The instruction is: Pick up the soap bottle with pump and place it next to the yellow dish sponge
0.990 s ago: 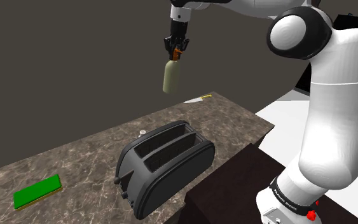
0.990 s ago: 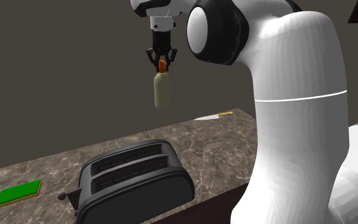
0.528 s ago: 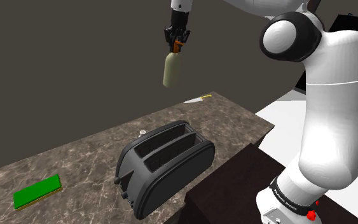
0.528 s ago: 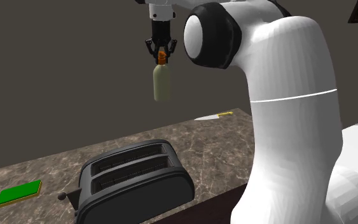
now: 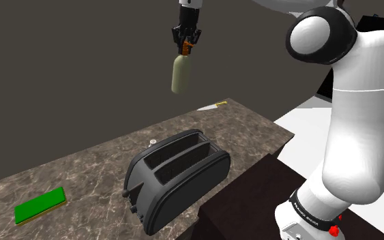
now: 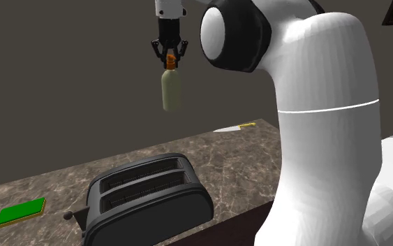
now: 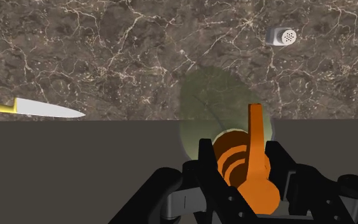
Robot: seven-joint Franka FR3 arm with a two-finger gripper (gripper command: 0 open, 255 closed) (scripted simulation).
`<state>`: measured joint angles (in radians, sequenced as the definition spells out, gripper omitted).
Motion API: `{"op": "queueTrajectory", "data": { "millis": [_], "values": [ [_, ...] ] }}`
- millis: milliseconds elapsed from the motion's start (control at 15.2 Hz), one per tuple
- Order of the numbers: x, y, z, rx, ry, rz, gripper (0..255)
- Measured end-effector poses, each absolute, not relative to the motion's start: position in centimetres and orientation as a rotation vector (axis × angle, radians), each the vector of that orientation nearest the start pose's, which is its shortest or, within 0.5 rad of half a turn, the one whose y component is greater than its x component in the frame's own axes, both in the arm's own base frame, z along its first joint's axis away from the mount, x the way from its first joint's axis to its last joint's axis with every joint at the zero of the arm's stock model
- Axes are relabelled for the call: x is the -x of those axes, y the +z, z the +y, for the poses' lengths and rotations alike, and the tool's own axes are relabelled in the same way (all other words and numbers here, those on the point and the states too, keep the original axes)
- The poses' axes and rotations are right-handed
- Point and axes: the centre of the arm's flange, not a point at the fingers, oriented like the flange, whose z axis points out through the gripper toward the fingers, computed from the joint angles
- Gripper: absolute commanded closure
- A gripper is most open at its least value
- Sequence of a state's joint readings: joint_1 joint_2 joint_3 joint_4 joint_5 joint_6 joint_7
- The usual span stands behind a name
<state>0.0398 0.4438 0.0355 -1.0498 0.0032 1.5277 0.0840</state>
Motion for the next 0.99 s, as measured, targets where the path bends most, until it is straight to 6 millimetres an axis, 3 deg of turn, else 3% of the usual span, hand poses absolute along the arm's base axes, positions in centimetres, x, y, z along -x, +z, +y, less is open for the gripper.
{"op": "queueTrajectory", "data": {
  "millis": [990],
  "values": [
    [-59.8,53.4,22.1,3.12,-0.052,0.017,255]
  ]
}}
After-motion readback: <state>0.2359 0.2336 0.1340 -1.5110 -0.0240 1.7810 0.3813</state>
